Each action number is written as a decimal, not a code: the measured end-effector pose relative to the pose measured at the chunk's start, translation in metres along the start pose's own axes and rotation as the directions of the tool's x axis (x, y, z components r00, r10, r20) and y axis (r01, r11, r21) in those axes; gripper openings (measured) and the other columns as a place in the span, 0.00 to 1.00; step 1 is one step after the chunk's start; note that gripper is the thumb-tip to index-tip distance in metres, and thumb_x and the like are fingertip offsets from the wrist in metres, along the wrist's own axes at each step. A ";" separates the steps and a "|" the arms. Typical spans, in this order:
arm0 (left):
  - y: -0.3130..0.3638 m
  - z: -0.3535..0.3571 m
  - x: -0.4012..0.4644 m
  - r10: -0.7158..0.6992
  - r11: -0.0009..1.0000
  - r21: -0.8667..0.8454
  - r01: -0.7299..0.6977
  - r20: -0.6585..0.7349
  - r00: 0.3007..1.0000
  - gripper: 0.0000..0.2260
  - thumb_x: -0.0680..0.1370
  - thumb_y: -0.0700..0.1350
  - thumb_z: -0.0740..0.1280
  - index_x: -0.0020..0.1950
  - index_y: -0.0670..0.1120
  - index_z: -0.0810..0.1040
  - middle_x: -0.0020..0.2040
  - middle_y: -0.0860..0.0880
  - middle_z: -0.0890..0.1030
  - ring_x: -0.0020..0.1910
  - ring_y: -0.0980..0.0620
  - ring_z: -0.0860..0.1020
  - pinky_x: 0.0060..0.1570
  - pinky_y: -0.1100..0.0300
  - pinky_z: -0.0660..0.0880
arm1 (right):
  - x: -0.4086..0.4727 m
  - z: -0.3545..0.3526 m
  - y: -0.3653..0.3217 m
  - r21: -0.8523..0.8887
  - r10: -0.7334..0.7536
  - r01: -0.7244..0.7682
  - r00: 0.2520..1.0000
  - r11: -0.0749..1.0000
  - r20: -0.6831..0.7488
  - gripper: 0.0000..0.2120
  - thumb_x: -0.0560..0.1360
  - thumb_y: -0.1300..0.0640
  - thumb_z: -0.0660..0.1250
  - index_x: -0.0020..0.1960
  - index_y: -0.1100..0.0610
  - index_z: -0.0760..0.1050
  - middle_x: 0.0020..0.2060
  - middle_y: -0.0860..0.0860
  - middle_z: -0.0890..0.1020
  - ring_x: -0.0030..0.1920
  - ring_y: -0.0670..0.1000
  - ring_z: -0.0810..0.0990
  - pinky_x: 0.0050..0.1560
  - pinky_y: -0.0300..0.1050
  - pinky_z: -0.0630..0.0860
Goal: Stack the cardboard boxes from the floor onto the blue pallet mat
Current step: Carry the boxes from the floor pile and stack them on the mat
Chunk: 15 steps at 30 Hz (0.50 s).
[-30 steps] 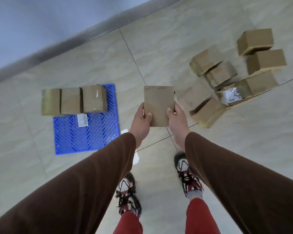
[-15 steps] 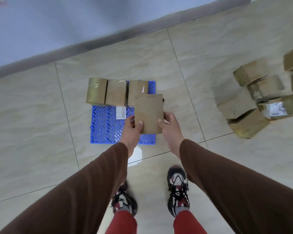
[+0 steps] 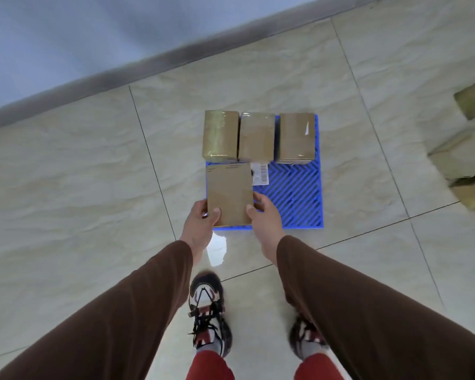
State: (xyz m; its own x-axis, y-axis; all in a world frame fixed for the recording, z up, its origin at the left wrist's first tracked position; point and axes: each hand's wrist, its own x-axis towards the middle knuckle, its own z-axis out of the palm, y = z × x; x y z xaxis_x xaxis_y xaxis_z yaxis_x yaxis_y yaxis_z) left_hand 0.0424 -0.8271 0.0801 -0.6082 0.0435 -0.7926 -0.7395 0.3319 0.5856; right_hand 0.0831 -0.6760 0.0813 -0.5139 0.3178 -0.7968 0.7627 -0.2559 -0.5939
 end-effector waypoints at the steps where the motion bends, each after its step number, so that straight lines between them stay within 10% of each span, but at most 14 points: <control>1: -0.006 -0.008 0.008 -0.009 1.000 0.006 0.009 -0.005 1.000 0.17 0.83 0.45 0.64 0.72 0.48 0.70 0.64 0.48 0.79 0.56 0.53 0.78 0.45 0.66 0.71 | 0.004 0.010 0.006 0.002 0.009 -0.009 1.000 1.000 0.001 0.18 0.83 0.61 0.62 0.73 0.52 0.71 0.60 0.48 0.77 0.52 0.44 0.77 0.42 0.32 0.72; 15: -0.059 -0.020 0.117 -0.005 0.998 0.063 -0.001 0.091 0.996 0.20 0.84 0.39 0.59 0.75 0.52 0.72 0.64 0.53 0.81 0.64 0.52 0.78 0.51 0.70 0.71 | 0.091 0.056 0.058 -0.027 0.060 -0.061 0.998 0.998 -0.028 0.21 0.83 0.61 0.61 0.75 0.50 0.68 0.65 0.47 0.75 0.61 0.48 0.76 0.58 0.42 0.75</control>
State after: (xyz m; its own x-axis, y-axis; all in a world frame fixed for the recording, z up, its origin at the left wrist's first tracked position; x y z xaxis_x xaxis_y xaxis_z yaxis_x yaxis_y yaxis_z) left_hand 0.0087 -0.8604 -0.0436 -0.5755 0.1273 -0.8078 -0.7196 0.3904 0.5742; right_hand 0.0586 -0.7131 -0.0314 -0.4558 0.3271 -0.8278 0.8029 -0.2503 -0.5410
